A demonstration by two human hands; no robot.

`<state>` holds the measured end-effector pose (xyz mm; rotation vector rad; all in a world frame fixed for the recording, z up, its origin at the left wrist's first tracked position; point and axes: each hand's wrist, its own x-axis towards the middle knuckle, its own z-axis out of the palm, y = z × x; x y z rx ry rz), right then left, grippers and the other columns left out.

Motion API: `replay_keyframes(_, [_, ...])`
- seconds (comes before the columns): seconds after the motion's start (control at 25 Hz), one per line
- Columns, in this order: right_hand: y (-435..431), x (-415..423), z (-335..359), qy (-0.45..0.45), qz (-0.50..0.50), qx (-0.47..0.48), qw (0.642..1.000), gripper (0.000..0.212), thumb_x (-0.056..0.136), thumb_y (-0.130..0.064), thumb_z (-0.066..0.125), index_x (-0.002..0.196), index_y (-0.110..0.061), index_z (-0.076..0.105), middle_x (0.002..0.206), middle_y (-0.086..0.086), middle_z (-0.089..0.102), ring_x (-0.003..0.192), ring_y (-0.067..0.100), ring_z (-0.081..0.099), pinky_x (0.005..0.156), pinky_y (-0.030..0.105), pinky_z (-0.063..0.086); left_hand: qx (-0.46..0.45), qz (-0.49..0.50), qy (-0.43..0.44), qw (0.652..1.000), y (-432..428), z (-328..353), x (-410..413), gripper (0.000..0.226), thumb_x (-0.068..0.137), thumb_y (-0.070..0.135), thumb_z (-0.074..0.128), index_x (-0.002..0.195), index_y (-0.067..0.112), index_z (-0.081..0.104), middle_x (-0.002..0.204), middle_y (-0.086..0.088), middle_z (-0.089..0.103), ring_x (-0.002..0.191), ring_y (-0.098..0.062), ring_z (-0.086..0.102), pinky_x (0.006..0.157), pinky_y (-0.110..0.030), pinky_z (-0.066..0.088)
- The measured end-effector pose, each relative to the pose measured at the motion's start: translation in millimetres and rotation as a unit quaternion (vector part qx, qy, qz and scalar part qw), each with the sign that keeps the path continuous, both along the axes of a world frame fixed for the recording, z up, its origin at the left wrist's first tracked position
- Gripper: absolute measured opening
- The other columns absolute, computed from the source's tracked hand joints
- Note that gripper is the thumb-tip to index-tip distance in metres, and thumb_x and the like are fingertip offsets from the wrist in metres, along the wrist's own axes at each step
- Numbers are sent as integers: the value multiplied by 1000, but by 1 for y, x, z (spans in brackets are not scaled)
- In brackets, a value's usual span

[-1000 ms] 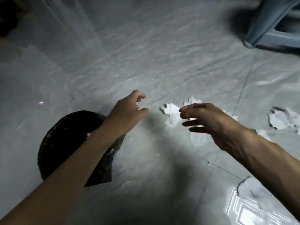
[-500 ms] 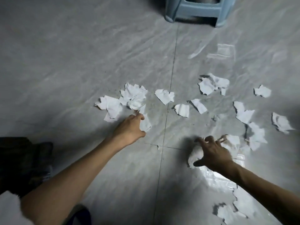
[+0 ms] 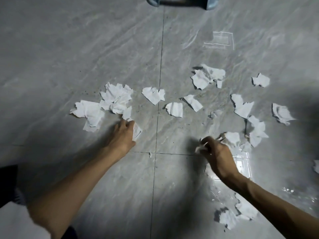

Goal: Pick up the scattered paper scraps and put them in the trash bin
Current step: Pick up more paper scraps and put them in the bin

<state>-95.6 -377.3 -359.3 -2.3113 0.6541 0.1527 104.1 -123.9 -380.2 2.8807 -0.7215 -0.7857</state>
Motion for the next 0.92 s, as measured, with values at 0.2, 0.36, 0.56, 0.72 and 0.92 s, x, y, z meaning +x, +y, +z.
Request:
replay_keyframes(0.2, [-32, -3, -17, 70, 17, -75, 995, 24, 83, -4, 63, 106, -9, 57, 89, 17, 68, 77, 36, 64, 64, 40, 51, -78, 44, 17, 996, 2, -1, 0, 4, 78, 1, 62, 76, 4, 63, 85, -16, 66, 83, -34, 63, 64, -32, 44])
replay_keyframes(0.36, [-27, 1, -20, 56, 34, -62, 996, 7, 83, -7, 65, 83, -14, 64, 81, 3, 61, 75, 25, 62, 63, 30, 45, -199, -96, 72, 973, -13, 26, -13, 6, 72, 15, 78, 72, 14, 72, 112, -6, 61, 101, -20, 57, 87, -31, 45])
replay_keyframes(0.56, [-32, 9, 13, 24, 48, -28, 998, 14, 75, -21, 78, 75, -19, 64, 97, -1, 59, 85, 20, 55, 70, 32, 44, -104, -366, 57, 923, -29, 23, -50, 9, 73, 16, 70, 72, 20, 62, 116, 3, 55, 104, -16, 53, 81, -29, 41])
replay_keyframes(0.72, [-18, -12, 37, 127, 150, -67, 978, 15, 77, -36, 74, 78, -36, 58, 118, -11, 57, 104, 22, 53, 78, 37, 49, -116, -304, 94, 941, -22, 7, -54, 13, 74, 0, 61, 72, 12, 56, 83, 0, 55, 75, -17, 55, 65, -31, 44])
replay_keyframes(0.92, [15, -46, 1, 214, 158, -98, 959, 29, 89, -17, 58, 118, -21, 55, 123, 3, 49, 105, 28, 51, 84, 34, 47, -290, 2, 34, 956, -16, 12, -18, 28, 69, -12, 68, 87, 8, 63, 79, -4, 58, 65, -19, 55, 63, -34, 50])
